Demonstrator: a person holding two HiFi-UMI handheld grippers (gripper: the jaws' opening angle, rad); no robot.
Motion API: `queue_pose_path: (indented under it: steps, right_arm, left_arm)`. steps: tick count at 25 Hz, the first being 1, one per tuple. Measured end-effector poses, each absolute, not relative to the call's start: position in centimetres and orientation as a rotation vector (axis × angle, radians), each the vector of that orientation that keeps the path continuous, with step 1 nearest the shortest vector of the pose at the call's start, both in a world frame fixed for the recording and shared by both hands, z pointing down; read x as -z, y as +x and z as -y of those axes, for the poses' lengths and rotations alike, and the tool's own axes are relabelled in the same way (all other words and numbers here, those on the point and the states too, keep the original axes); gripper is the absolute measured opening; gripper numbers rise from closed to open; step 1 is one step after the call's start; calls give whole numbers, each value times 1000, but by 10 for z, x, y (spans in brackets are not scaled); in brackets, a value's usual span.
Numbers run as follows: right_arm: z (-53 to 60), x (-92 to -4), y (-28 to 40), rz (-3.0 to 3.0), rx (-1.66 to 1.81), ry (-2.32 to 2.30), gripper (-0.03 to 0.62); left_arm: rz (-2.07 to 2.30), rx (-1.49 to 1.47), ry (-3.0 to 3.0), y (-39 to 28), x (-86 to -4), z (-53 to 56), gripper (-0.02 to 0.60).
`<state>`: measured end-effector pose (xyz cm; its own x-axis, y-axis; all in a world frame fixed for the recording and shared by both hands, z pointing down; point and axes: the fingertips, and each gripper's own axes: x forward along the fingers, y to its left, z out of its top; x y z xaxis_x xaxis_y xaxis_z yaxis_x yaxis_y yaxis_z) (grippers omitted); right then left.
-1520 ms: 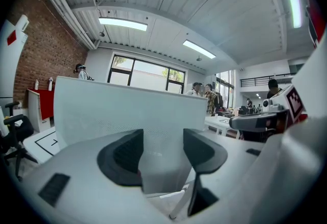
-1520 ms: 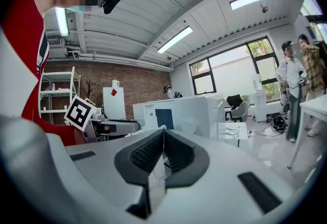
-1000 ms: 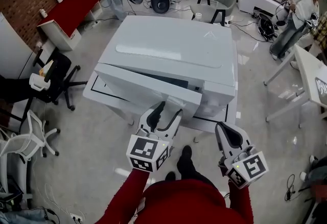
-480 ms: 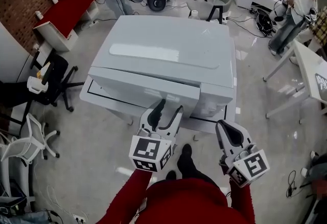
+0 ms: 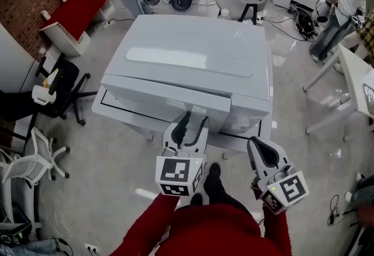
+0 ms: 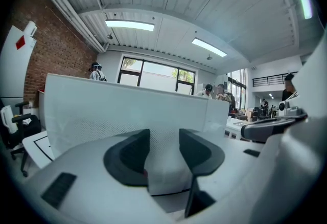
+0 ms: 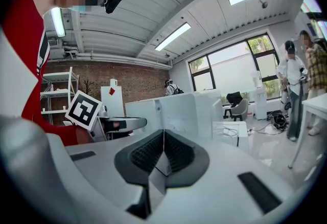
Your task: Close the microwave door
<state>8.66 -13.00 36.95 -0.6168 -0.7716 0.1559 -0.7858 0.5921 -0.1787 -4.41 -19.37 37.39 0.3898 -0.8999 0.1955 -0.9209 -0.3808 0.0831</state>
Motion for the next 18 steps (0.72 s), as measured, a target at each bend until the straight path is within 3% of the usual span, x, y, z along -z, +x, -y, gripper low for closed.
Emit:
queue_pose_path:
  steps: [18]
  right_arm:
    - [134,-373,93,2740,-389,1360,15]
  left_arm:
    - [1709,-221,2447,-41,-371,198,192]
